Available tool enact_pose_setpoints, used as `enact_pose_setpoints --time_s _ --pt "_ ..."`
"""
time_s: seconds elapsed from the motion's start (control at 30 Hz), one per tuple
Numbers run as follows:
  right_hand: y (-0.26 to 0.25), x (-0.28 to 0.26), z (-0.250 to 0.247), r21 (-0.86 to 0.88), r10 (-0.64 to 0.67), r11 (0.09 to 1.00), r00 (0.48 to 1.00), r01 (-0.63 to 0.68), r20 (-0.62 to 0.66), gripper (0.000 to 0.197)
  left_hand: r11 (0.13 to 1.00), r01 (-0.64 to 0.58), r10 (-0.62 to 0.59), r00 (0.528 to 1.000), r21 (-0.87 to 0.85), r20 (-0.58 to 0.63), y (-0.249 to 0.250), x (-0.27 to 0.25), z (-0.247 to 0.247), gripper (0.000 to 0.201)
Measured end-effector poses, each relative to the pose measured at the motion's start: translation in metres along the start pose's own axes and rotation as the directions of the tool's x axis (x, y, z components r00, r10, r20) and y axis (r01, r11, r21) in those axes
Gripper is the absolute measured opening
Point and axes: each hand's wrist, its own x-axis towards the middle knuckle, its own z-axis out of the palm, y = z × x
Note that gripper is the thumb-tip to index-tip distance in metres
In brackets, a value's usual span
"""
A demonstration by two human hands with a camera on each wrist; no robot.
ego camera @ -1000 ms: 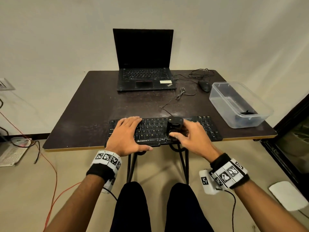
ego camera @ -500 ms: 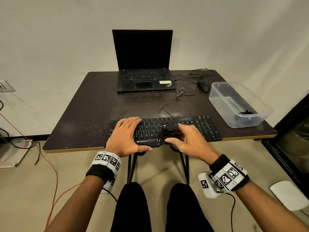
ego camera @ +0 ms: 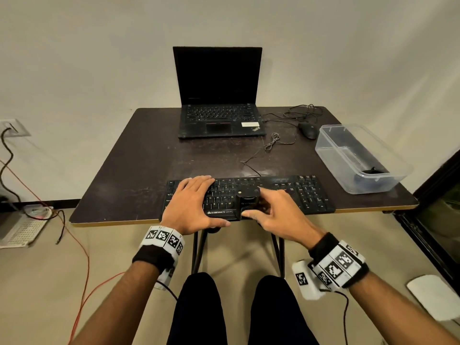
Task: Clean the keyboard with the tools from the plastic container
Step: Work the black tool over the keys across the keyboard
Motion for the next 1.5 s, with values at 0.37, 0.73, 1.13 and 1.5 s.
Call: enact_pose_setpoints --time_s 0.37,0.73,1.13,1.5 --pt "0.003 0.012 -0.007 -0.058 0.038 0.997 0.997 -0.041 -0.062 0.039 1.000 0.005 -0.005 1.000 0.001 0.021 0.000 0.001 -0.001 0.132" --pt "0.000 0.018 -0.009 -0.077 0.042 0.996 0.999 -0.040 0.021 0.040 1.000 0.012 -0.012 1.000 0.012 0.024 0.001 0.000 -0.001 0.132" --pt "-0.008 0.027 -0.014 -0.088 0.060 0.995 0.987 -0.047 0.148 0.037 1.000 0.005 -0.005 1.000 -0.017 0.005 0.002 -0.002 0.000 0.129" --pt "-0.010 0.023 -0.005 -0.014 0.064 0.998 0.995 -0.063 0.077 0.036 1.000 0.005 -0.005 1.000 -0.002 0.013 0.000 -0.001 0.000 0.128"
